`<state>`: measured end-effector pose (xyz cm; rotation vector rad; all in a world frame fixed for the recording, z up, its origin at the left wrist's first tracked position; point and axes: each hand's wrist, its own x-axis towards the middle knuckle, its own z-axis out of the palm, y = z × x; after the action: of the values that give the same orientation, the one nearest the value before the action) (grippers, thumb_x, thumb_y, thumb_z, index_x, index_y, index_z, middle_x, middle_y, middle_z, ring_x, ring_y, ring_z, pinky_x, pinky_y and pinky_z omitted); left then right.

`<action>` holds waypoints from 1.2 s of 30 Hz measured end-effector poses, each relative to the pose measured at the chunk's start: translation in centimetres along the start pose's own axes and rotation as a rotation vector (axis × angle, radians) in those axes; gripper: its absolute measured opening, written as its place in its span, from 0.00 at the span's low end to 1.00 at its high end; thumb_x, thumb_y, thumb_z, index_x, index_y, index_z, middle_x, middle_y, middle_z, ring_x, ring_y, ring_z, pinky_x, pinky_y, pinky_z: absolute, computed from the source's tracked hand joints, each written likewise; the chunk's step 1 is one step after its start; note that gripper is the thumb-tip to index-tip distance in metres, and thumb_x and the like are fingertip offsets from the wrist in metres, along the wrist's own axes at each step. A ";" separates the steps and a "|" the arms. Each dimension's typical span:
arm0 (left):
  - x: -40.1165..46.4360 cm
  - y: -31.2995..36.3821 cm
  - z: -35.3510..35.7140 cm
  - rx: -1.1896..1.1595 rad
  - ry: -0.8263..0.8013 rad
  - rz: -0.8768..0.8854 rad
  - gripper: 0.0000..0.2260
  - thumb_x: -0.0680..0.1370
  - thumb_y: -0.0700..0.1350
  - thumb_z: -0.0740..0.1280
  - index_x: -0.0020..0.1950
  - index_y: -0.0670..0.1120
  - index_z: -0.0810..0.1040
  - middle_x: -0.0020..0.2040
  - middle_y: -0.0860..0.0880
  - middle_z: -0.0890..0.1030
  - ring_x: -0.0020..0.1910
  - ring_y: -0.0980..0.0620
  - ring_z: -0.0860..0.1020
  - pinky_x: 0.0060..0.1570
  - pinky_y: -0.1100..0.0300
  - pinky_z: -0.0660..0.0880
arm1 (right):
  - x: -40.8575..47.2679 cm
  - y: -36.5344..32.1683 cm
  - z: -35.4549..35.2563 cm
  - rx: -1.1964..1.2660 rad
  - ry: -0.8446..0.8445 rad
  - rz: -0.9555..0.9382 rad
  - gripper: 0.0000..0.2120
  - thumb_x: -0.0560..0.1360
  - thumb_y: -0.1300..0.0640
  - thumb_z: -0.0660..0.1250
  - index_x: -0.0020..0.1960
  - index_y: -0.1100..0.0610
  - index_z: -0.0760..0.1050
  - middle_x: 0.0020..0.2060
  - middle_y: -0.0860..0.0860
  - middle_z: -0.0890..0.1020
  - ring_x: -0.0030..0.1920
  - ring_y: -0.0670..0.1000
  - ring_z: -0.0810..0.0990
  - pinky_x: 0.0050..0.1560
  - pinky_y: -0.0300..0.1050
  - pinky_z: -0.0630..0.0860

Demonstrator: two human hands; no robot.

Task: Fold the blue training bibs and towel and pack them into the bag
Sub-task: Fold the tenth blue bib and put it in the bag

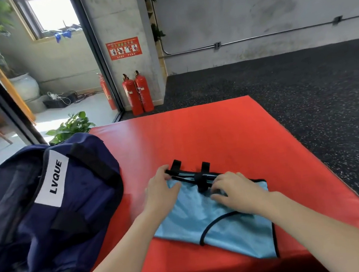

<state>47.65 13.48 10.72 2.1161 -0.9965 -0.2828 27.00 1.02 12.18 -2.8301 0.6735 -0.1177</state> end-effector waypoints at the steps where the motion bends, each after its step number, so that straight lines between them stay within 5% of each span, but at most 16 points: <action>1: 0.2 0.3 0.1 -0.014 0.015 0.013 0.26 0.76 0.51 0.71 0.72 0.58 0.68 0.56 0.57 0.79 0.60 0.52 0.76 0.63 0.47 0.74 | 0.5 -0.4 0.4 0.009 -0.008 -0.026 0.15 0.82 0.45 0.60 0.63 0.49 0.79 0.63 0.44 0.77 0.63 0.51 0.73 0.62 0.50 0.68; 8: 1.5 1.4 1.3 0.166 -0.028 0.176 0.17 0.82 0.46 0.62 0.71 0.52 0.69 0.63 0.55 0.76 0.66 0.52 0.70 0.68 0.48 0.65 | 3.3 -0.1 1.1 0.150 0.164 -0.037 0.23 0.82 0.47 0.61 0.77 0.46 0.65 0.73 0.42 0.70 0.72 0.48 0.66 0.70 0.49 0.65; 13: 3.5 0.4 2.0 0.395 -0.086 0.274 0.11 0.85 0.47 0.58 0.66 0.52 0.74 0.64 0.56 0.76 0.67 0.52 0.68 0.63 0.52 0.63 | 4.4 1.8 1.6 -0.007 0.088 0.022 0.19 0.84 0.44 0.56 0.74 0.43 0.68 0.71 0.41 0.73 0.70 0.49 0.68 0.66 0.50 0.65; 19: 6.2 -0.4 3.2 0.314 -0.093 0.281 0.10 0.84 0.47 0.60 0.58 0.48 0.81 0.56 0.52 0.80 0.58 0.48 0.73 0.58 0.49 0.71 | 5.2 3.3 1.3 0.034 0.071 0.050 0.20 0.84 0.42 0.56 0.71 0.47 0.73 0.65 0.45 0.77 0.64 0.51 0.73 0.61 0.51 0.74; 23: 7.3 0.4 4.6 0.278 -0.084 0.306 0.10 0.84 0.44 0.60 0.57 0.45 0.81 0.56 0.49 0.79 0.58 0.46 0.74 0.58 0.49 0.72 | 4.9 4.3 1.1 0.052 0.036 0.054 0.24 0.83 0.41 0.57 0.77 0.47 0.65 0.65 0.47 0.73 0.65 0.51 0.72 0.60 0.48 0.74; 27: 7.1 1.4 6.1 0.479 0.040 0.282 0.11 0.84 0.47 0.60 0.59 0.49 0.81 0.60 0.51 0.78 0.65 0.46 0.69 0.61 0.49 0.65 | 4.8 4.7 1.2 0.012 0.024 0.057 0.26 0.83 0.39 0.56 0.78 0.46 0.62 0.63 0.48 0.72 0.63 0.51 0.72 0.57 0.45 0.72; 30: 6.5 2.2 6.2 0.528 0.141 0.213 0.09 0.82 0.50 0.64 0.59 0.49 0.80 0.59 0.48 0.74 0.59 0.44 0.69 0.55 0.51 0.66 | 5.0 4.6 1.1 -0.003 0.015 0.072 0.25 0.83 0.40 0.57 0.77 0.47 0.64 0.63 0.49 0.72 0.63 0.53 0.73 0.56 0.47 0.73; 36: 5.9 2.9 6.3 0.366 0.058 0.077 0.17 0.83 0.53 0.60 0.66 0.45 0.77 0.61 0.44 0.73 0.59 0.44 0.71 0.58 0.52 0.71 | 4.8 4.6 0.6 0.024 -0.023 0.093 0.23 0.83 0.40 0.57 0.75 0.45 0.66 0.59 0.48 0.74 0.57 0.52 0.77 0.52 0.49 0.76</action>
<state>46.88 4.55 9.18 2.3882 -1.1626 0.0023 29.35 -4.98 10.65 -2.7673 0.7918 -0.0763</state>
